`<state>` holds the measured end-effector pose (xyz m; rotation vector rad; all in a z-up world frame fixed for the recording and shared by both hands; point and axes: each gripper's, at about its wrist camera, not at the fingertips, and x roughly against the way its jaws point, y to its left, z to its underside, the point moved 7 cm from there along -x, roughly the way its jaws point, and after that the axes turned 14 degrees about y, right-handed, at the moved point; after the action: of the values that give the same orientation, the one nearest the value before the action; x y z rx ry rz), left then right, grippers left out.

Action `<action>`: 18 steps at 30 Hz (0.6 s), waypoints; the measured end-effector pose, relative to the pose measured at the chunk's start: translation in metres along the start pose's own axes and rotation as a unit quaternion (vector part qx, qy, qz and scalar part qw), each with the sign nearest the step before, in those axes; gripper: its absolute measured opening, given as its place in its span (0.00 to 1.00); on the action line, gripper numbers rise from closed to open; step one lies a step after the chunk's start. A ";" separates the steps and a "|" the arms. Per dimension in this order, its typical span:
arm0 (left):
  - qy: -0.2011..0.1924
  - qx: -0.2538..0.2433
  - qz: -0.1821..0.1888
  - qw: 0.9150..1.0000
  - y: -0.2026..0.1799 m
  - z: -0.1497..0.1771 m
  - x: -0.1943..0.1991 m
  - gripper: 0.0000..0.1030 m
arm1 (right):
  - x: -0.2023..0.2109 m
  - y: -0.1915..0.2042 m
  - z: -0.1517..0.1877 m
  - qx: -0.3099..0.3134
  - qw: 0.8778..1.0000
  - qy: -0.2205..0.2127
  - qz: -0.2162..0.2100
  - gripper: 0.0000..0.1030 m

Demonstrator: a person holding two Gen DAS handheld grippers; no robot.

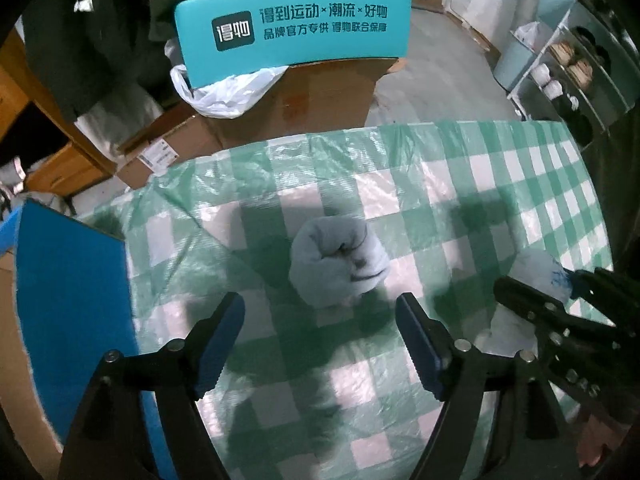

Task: Organize soft objects
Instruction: 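Grasp the striped sock bundle with the right gripper while the left grasps the grey rolled sock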

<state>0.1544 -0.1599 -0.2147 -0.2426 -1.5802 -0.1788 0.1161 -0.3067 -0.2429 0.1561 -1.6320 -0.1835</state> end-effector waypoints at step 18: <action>0.022 0.031 0.010 0.999 -0.007 -0.028 -0.027 0.77 | 0.020 0.003 -0.008 0.005 1.000 -0.016 -0.004 0.42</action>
<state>0.1796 -0.1747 -0.2407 -0.2035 -1.5368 -0.1185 0.1226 -0.3078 -0.2223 0.1681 -1.6653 -0.1856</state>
